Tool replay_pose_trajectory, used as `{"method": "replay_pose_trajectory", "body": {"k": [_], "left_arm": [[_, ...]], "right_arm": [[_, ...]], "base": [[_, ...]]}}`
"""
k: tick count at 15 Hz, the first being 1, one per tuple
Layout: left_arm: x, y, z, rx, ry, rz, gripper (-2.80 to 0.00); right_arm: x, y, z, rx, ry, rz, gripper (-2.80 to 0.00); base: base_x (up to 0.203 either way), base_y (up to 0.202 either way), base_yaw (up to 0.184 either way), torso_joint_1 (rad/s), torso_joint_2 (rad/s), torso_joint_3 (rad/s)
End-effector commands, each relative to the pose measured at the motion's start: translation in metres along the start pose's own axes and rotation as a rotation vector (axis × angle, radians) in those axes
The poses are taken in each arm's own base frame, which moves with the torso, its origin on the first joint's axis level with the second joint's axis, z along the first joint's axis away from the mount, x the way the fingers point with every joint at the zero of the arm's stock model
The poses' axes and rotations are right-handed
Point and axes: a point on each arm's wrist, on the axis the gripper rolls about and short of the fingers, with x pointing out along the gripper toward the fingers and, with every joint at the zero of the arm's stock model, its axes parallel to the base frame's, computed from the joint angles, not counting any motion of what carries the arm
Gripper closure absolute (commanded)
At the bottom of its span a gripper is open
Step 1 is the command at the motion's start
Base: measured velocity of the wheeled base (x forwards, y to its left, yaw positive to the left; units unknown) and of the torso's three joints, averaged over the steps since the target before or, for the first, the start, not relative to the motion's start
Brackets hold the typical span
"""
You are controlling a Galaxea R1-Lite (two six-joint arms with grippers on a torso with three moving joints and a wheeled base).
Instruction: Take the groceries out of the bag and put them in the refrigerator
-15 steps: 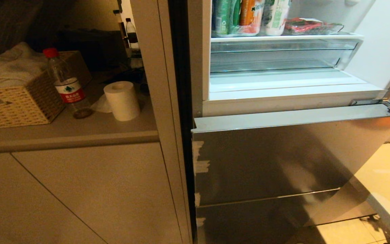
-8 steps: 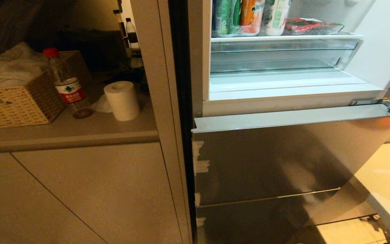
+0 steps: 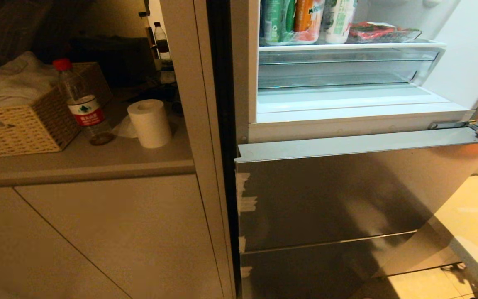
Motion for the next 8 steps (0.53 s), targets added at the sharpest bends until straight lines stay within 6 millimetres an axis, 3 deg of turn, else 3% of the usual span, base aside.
{"method": "replay_pose_trajectory", "body": {"k": [1, 4, 8], "left_arm": [[0.0000, 0.0000, 0.0000, 0.000, 0.000, 0.000, 0.00], [0.0000, 0.0000, 0.0000, 0.000, 0.000, 0.000, 0.00], [0.0000, 0.0000, 0.0000, 0.001, 0.000, 0.000, 0.00]], "right_arm": [[0.0007, 0.0008, -0.0004, -0.007, 0.002, 0.000, 0.00], [0.0009, 0.0004, -0.0002, -0.007, 0.001, -0.002, 0.00], [0.0014, 0.0014, -0.0006, -0.007, 0.002, 0.003, 0.00]], "base": [[0.000, 0.000, 0.000, 0.000, 0.00, 0.000], [0.002, 0.002, -0.034, 0.000, 0.00, 0.000], [0.001, 0.007, -0.170, 0.001, 0.00, 0.004]]}}
